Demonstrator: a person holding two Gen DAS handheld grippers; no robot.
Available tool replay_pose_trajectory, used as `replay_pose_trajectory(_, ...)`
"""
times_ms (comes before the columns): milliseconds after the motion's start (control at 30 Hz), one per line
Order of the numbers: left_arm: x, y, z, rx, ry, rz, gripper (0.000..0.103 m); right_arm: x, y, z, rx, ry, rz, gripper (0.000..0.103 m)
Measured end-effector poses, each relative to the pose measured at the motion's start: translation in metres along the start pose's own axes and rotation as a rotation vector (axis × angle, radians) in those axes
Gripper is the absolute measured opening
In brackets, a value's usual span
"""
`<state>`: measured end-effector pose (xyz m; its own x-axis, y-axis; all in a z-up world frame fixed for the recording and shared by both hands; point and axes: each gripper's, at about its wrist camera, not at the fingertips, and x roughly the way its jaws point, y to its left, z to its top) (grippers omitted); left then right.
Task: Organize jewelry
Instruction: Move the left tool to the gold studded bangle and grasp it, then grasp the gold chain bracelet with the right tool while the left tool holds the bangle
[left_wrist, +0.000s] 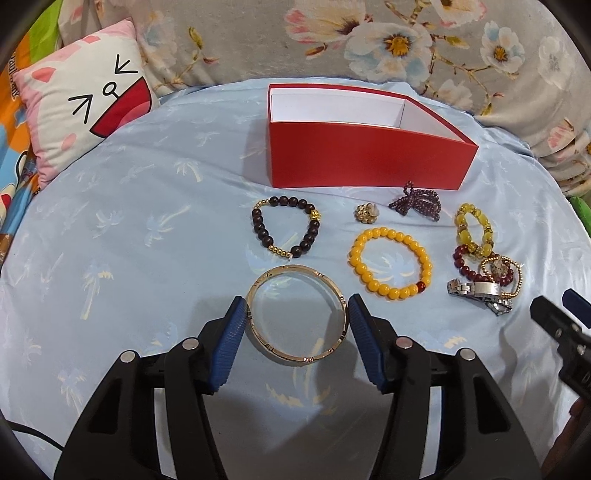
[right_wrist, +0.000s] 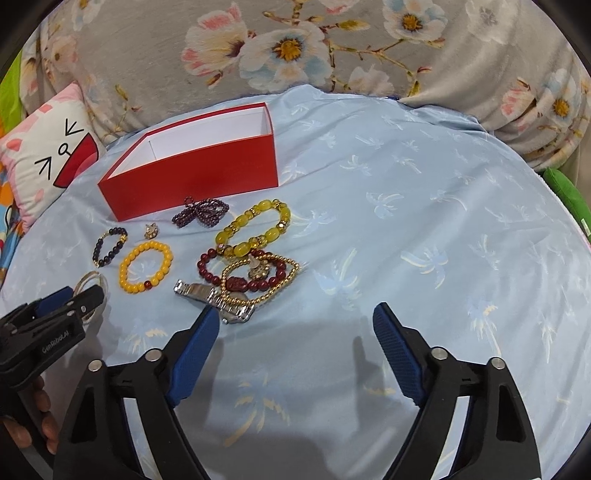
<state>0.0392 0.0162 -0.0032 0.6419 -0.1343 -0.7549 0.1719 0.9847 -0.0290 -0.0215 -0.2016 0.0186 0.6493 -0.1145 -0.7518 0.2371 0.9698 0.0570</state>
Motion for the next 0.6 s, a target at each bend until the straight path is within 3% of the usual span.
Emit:
replay_pose_trajectory(200,0.004,0.000,-0.002,0.005,0.007,0.009,0.054,0.016,-0.010,0.009,0.055,0.049,0.033,0.057)
replay_pose_trajectory(600,0.005,-0.001,-0.003,0.010,0.009,0.015,0.054,0.035,-0.004,0.013,0.083,0.091,0.076,0.040)
